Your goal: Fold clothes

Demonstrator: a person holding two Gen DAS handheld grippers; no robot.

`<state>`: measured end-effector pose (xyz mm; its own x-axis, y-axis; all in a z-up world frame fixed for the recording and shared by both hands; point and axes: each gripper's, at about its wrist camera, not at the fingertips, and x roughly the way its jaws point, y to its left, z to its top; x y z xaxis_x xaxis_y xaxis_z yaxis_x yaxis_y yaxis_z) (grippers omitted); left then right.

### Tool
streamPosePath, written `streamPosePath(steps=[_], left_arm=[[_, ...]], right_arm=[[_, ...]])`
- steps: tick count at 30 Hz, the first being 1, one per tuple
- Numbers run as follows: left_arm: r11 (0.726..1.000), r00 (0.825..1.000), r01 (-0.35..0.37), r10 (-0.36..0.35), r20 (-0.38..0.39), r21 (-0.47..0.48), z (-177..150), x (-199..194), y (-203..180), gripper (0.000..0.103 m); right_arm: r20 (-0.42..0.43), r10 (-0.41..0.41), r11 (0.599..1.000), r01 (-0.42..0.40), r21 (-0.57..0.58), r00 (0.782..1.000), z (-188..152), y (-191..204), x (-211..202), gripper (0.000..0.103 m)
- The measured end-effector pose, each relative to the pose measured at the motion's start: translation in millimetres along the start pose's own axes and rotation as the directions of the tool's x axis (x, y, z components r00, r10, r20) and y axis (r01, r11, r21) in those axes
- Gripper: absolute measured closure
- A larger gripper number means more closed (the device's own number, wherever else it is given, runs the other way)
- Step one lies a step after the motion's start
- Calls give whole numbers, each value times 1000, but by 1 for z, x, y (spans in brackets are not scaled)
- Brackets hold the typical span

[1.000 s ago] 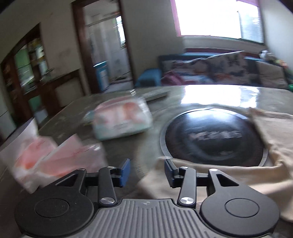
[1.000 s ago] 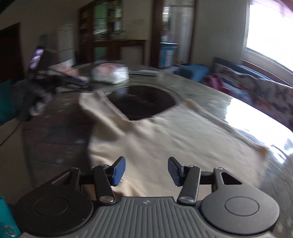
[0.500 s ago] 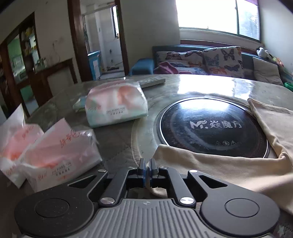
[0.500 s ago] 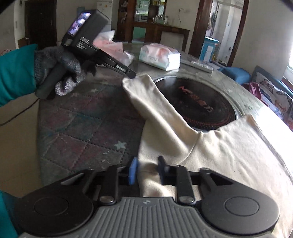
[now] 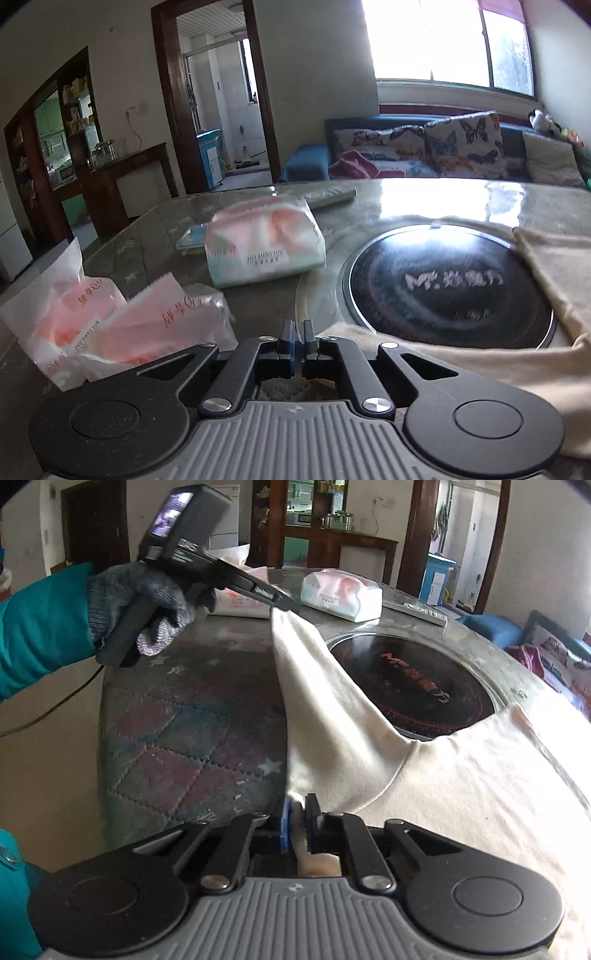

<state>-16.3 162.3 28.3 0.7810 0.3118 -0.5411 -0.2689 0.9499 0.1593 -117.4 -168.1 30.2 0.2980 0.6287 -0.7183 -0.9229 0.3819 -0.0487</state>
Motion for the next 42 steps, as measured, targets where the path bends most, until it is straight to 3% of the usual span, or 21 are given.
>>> streamPosePath(steps=[3, 11, 16, 18, 19, 23, 26, 28, 31, 35, 42], left_arm=[[1000, 1000, -1, 1, 11, -6, -1, 0, 1, 99], [1000, 998, 20, -21, 57, 23, 18, -8, -9, 99], [995, 999, -35, 36, -5, 94, 7, 7, -15, 96], [996, 998, -48, 50, -29, 81, 4, 9, -12, 95], [996, 998, -52, 54, -37, 72, 2, 10, -10, 95], [998, 999, -33, 35, -28, 45, 3, -2, -10, 87], [997, 999, 45, -45, -9, 60, 7, -20, -29, 74], [989, 993, 120, -120, -3, 90, 9, -31, -50, 73], [960, 970, 239, -242, 0, 144, 10, -46, -89, 73], [894, 916, 393, -401, -9, 215, 11, -66, -142, 73], [774, 819, 560, -571, -55, 297, 5, -83, -218, 73]], right_arm=[[0, 1, 1000, -1, -14, 1000, -3, 4, -1, 85], [36, -37, 994, 33, 105, 999, -28, -11, -49, 83], [55, -110, 977, 98, 190, 992, -51, -23, -80, 80], [61, -153, 962, 135, 238, 986, -63, -30, -96, 77], [59, -184, 950, 162, 266, 981, -71, -33, -104, 73], [18, -311, 874, 279, 398, 950, -109, -50, -134, 72], [-34, -398, 787, 360, 501, 917, -145, -63, -155, 72], [-70, -447, 722, 406, 561, 892, -168, -72, -166, 72], [-118, -506, 632, 460, 624, 855, -201, -88, -180, 72], [-168, -565, 525, 509, 682, 808, -238, -106, -197, 72], [-226, -628, 433, 576, 693, 744, -262, -120, -214, 72]])
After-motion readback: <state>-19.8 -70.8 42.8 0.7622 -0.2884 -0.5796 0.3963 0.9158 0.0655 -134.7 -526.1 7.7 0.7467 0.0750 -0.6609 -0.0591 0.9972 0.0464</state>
